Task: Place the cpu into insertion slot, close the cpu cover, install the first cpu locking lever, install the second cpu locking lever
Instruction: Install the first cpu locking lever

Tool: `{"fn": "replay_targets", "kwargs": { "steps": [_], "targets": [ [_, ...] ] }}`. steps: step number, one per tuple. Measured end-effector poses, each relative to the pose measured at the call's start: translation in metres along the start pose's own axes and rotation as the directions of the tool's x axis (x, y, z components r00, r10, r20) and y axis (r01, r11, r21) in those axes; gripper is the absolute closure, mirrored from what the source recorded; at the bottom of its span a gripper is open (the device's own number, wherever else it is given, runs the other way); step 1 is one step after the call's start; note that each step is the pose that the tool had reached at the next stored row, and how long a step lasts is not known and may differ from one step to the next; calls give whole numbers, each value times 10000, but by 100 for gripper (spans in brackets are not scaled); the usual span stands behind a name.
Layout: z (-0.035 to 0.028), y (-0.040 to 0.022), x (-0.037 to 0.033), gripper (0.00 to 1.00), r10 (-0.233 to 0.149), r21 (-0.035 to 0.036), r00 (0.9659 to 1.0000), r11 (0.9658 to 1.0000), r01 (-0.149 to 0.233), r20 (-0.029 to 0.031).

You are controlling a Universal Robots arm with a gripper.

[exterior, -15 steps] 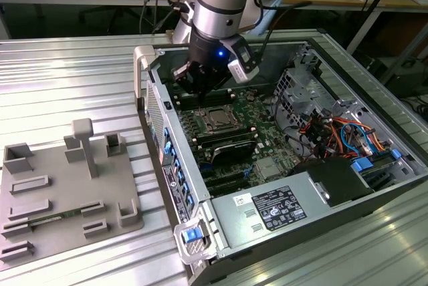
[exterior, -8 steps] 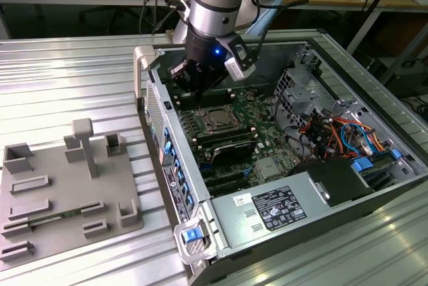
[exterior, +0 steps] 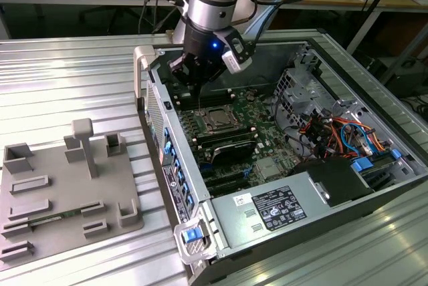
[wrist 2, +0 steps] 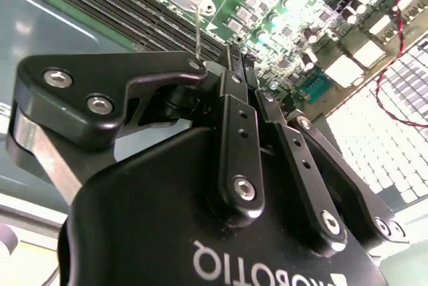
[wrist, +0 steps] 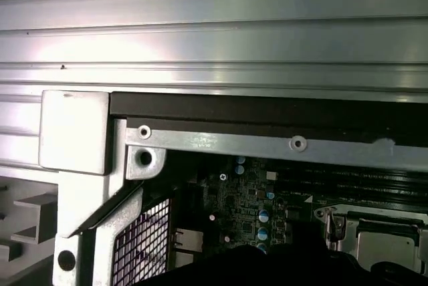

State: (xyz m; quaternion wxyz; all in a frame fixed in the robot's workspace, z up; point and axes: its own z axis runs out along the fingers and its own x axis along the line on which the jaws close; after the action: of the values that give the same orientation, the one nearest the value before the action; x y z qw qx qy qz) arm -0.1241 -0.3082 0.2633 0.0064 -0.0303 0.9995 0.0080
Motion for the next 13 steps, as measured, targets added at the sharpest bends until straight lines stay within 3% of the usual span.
{"fn": "replay_targets", "kwargs": {
  "steps": [3, 5, 8, 13],
  "targets": [
    [7, -1, -67, 85, 2, 0, 10000, 10000, -2, 1],
    [15, -7, -176, 85, 1, 0, 10000, 10000, -1, 0],
    [26, -13, -272, 85, 1, 0, 10000, 10000, -1, 2],
    [44, -20, -390, 85, 1, 1, 10000, 10000, -1, 1]
  ]
}}
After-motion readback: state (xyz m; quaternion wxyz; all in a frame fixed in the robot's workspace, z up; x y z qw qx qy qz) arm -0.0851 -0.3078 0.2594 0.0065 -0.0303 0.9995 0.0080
